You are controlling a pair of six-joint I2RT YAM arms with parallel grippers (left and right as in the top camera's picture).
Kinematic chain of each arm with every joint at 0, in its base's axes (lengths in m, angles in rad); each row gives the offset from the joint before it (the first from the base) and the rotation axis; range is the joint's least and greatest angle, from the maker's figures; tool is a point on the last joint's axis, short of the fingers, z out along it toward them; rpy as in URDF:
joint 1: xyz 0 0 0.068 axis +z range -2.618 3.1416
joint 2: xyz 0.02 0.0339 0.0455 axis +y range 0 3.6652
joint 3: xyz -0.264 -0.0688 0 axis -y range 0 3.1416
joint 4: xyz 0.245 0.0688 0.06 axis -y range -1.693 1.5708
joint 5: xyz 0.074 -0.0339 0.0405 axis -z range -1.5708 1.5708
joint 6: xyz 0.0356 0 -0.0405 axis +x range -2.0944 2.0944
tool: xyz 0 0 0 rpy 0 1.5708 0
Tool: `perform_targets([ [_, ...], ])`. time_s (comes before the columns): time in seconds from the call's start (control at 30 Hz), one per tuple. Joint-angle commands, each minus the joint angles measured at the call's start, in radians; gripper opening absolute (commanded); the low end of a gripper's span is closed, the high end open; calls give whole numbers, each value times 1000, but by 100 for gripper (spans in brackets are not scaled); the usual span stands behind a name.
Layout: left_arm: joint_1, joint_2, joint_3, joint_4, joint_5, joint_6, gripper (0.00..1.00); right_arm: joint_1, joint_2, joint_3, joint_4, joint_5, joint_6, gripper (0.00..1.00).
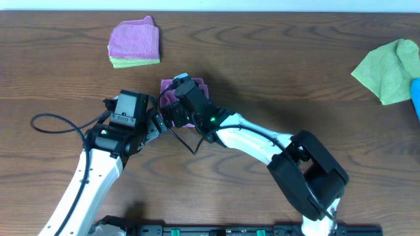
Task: Fold the cloth
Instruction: 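Lay the right end onto the left half and press it down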
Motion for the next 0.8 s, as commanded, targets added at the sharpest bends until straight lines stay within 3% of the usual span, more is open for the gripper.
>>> perform_targets([
  [0.0, 4, -10, 4, 2, 4, 19, 95, 12, 13, 22, 0, -3, 13, 99],
  [0.33, 4, -10, 4, 3, -3, 26, 95, 9, 19, 21, -114, 23, 73, 99],
  [0.77, 4, -10, 4, 3, 2, 26, 95, 11, 133, 20, -109, 23, 73, 99],
])
